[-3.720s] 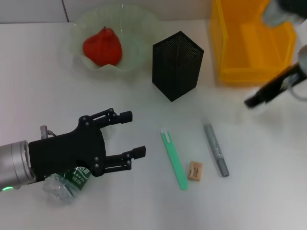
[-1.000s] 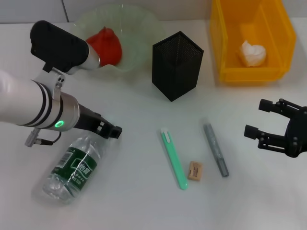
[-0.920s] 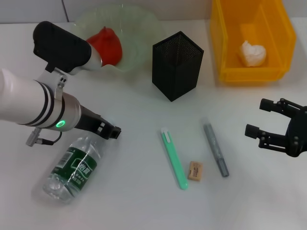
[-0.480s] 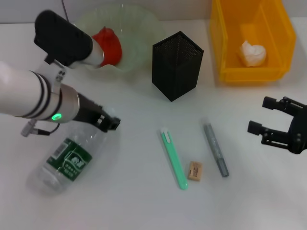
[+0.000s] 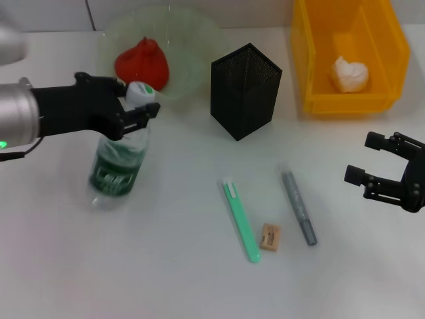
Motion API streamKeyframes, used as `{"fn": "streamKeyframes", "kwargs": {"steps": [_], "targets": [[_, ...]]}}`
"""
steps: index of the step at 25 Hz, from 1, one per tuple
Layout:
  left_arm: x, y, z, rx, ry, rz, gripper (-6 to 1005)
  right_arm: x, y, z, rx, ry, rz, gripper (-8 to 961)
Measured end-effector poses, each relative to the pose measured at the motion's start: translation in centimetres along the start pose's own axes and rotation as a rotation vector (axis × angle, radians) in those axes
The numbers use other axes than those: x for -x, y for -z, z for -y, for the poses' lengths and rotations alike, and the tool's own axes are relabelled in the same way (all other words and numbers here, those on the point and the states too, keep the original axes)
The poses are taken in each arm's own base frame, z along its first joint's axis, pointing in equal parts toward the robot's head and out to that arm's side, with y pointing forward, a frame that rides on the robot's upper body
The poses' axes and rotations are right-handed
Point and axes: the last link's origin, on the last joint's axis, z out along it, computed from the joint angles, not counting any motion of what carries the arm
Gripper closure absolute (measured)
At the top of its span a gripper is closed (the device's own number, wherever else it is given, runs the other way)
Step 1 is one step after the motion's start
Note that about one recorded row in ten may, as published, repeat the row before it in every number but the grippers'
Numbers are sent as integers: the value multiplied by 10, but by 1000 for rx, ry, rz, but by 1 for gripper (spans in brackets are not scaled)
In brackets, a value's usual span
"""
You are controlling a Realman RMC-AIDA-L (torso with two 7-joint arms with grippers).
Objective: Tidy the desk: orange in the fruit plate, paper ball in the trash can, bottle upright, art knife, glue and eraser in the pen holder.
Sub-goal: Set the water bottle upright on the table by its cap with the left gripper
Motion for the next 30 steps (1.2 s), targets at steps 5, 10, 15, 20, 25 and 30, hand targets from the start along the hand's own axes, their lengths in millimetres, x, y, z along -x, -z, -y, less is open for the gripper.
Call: {"fn": "streamKeyframes", "kwargs": {"steps": [5,10,15,20,25,30], "targets": [[17,17,10,-5,-32,-202,552,4,-3,0,14,-9,5,101],[19,18,12,-4,-31,-221,553,7,-6,1,26,-15,7,102],[25,12,18,10,-16,-257,538,8,-7,0,39,-22,7,102],[24,11,19,7,-38,-261,511,9,-7,-1,45,-21,8,102],[25,7,24,-8,-25,-256,484,9,-7,-1,47,-21,9,102],[30,-1,32,-54,11,-250,458,9,-8,-2,53,-30,10,102]]}}
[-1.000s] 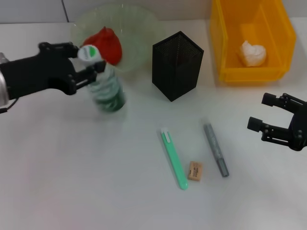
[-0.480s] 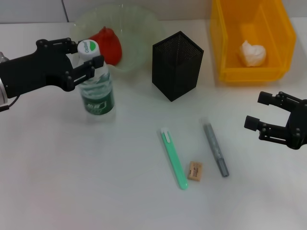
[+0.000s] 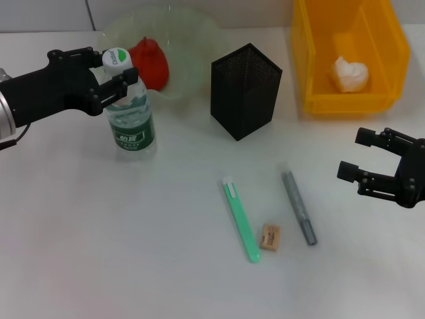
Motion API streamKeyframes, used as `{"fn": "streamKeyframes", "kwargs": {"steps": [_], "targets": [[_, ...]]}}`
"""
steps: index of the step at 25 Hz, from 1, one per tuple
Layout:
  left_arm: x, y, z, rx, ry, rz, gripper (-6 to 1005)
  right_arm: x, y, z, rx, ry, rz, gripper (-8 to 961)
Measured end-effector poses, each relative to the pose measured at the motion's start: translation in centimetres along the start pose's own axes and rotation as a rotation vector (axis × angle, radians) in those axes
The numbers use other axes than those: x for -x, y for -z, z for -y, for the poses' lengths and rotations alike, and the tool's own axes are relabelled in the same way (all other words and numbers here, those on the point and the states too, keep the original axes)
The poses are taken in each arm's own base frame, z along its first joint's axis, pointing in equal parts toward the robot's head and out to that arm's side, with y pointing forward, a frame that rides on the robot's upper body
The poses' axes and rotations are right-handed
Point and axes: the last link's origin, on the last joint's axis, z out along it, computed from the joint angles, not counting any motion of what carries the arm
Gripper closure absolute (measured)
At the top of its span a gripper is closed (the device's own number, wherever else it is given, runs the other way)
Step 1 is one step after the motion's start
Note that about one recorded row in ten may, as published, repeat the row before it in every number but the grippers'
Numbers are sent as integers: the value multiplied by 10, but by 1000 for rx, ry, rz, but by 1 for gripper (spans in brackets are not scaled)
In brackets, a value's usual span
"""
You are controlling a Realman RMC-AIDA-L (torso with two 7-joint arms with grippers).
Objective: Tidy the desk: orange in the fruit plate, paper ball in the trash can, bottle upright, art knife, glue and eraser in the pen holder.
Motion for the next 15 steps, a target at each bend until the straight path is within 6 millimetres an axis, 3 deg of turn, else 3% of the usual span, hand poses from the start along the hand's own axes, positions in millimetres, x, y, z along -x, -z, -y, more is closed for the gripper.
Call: {"fn": "streamKeyframes", "kwargs": {"steps": [7,11,13,14,15], "targets": [[-2,-2,0,-9,-9,-28,420,3,0,2,7,-27,-15,101],[-6,7,3,-38,-7,-55,327,10,0,3,15,-39,-47,101],[-6,25,3,-62,2,-75,281,25,-1,4,25,-21,-108,102],[-6,25,3,-62,2,-75,258,25,-1,4,25,-21,-108,102],[-6,25,3,-62,2,-75,235,41,-3,4,20,-20,-175,102]]}}
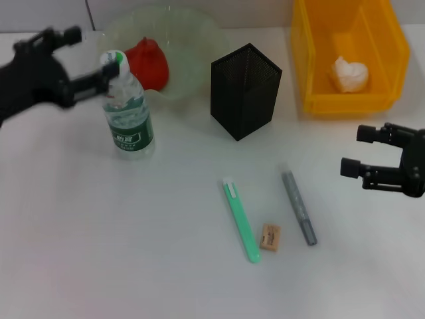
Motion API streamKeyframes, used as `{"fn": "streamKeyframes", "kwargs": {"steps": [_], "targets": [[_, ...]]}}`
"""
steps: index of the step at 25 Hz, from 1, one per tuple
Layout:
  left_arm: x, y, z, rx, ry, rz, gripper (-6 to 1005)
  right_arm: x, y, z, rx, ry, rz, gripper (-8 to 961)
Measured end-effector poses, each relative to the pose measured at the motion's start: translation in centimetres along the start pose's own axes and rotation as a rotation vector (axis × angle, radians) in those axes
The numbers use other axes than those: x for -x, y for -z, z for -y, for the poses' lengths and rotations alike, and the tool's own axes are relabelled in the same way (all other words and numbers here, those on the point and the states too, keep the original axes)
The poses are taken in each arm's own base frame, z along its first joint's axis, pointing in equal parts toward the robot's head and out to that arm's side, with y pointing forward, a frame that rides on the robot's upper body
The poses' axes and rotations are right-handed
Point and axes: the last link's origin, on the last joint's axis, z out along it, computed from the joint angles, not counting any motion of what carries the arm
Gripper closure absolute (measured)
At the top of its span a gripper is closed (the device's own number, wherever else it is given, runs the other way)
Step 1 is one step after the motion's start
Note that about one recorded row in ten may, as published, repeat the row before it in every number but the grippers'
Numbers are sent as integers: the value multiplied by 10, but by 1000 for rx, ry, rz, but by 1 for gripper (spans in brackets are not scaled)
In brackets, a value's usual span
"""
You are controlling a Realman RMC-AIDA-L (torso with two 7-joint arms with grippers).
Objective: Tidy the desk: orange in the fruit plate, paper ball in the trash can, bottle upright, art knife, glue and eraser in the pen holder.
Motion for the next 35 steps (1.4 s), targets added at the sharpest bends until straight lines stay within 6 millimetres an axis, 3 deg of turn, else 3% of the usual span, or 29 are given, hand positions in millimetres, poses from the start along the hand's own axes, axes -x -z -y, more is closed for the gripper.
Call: {"fn": "streamKeyframes", "kwargs": {"steps": [1,2,4,5,6,9,10,11,13,18,19,20,25,35], "targets": [[2,9,-6,18,-5,-7,211,0,0,0,0,0,0,102],[12,22,-25,104,-40,-13,188,10,0,0,-9,-16,-50,102],[26,29,-43,195,-48,-15,159,35,-3,-1,-40,-61,-153,102],[41,36,-62,298,-24,-21,154,50,-7,-3,-60,-84,-212,101],[41,36,-62,298,-24,-21,148,63,-14,-7,-71,-86,-281,101],[60,44,-82,382,47,-39,137,98,-46,-20,-106,-81,-464,101],[68,47,-87,382,60,-40,137,113,-72,-28,-128,-82,-554,102],[68,47,-87,382,60,-40,137,113,-72,-28,-128,-82,-554,103],[78,50,-92,375,60,-41,137,121,-103,-36,-134,-61,-653,105],[89,54,-97,360,104,-32,137,108,-175,-57,-162,27,-885,108],[90,54,-97,359,105,-32,137,108,-175,-57,-162,27,-885,108],[90,55,-97,357,106,-31,137,101,-189,-59,-169,47,-922,109],[91,54,-96,352,103,-28,137,88,-208,-59,-202,62,-963,111],[92,51,-98,361,95,-34,137,74,-224,-60,-196,71,-941,112]]}}
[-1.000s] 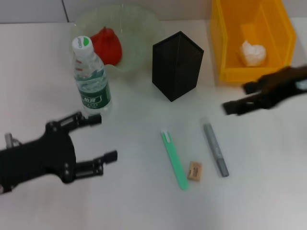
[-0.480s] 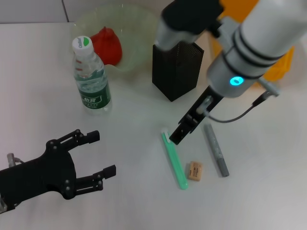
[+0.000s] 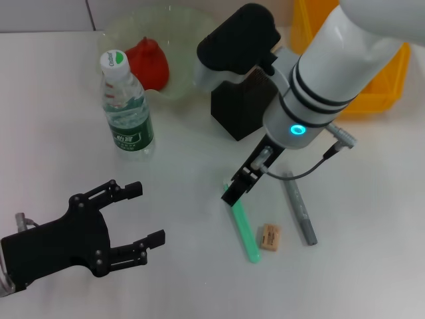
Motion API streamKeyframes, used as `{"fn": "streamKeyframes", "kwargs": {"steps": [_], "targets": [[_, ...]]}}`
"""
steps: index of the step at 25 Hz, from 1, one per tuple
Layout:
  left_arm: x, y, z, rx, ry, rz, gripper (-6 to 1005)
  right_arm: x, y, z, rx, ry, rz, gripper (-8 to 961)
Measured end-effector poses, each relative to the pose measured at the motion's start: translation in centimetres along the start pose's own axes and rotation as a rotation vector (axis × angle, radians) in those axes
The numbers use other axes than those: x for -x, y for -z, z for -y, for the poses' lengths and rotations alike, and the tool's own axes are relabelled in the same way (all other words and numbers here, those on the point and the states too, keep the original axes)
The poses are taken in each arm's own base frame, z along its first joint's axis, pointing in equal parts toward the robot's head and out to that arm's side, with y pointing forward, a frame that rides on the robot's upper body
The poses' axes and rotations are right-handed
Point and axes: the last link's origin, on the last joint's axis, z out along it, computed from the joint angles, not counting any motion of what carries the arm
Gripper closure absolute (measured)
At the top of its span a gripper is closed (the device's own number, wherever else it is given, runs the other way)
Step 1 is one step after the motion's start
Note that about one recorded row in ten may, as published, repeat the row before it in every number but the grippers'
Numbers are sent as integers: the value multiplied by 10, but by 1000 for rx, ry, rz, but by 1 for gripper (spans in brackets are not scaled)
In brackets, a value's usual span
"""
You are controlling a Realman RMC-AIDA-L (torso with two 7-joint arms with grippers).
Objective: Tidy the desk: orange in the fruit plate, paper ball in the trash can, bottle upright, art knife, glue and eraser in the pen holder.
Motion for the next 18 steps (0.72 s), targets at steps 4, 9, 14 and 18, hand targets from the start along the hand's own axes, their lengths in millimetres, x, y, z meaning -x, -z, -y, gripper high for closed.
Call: {"fn": "streamKeyframes", "kwargs": {"steps": [4,9,14,18], "targets": [[1,-2,1,5,12,-3,137,0,-7,-2,7,-3,-6,113],[1,-2,1,5,11,-3,137,1,-18,-6,8,13,-25,114],[1,-2,0,5,5,-4,137,3,-21,-8,-2,29,-20,114],[1,-3,1,2,3,-4,137,2,-23,-6,-7,28,-27,115]]}}
